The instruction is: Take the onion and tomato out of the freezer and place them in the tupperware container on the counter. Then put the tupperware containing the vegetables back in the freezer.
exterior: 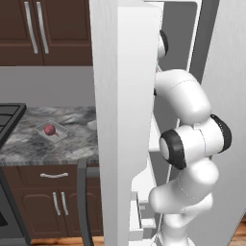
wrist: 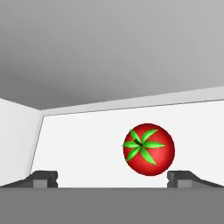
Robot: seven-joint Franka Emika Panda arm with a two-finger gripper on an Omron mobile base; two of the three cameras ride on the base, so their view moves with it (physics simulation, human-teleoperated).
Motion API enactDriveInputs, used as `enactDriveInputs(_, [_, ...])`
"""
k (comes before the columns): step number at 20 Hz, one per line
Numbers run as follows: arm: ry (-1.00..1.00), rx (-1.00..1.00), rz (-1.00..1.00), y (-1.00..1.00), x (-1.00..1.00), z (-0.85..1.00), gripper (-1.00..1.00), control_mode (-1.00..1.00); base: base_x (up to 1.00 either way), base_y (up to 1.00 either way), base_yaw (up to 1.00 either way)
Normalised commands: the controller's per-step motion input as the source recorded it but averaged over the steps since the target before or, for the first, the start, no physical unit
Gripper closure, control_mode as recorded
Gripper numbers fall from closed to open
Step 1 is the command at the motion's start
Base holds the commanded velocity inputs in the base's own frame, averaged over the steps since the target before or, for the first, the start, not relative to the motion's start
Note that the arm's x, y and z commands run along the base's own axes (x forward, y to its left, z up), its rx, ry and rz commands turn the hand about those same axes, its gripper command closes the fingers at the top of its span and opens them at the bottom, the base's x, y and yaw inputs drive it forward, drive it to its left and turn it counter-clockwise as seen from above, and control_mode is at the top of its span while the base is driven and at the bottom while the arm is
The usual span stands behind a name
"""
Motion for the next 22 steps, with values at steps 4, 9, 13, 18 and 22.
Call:
enactDriveInputs(4, [0.12, 0.08, -0.19, 0.0, 0.21, -0.08, -1.0, -1.0, 0.0, 0.0, 0.0])
enactDriveInputs(9, [0.12, 0.09, -0.18, -0.02, 0.2, -0.07, -1.0, -1.0, 0.0, 0.0, 0.0])
enactDriveInputs(13, [0.12, 0.09, -0.17, -0.03, 0.16, -0.11, -1.0, -1.0, 0.0, 0.0, 0.0])
enactDriveInputs(18, [0.11, 0.09, -0.15, -0.09, 0.04, -0.18, -1.0, -1.0, 0.0, 0.0, 0.0])
enactDriveInputs(22, [0.03, 0.07, -0.1, -0.22, 0.0, -0.17, -1.0, -1.0, 0.0, 0.0, 0.0])
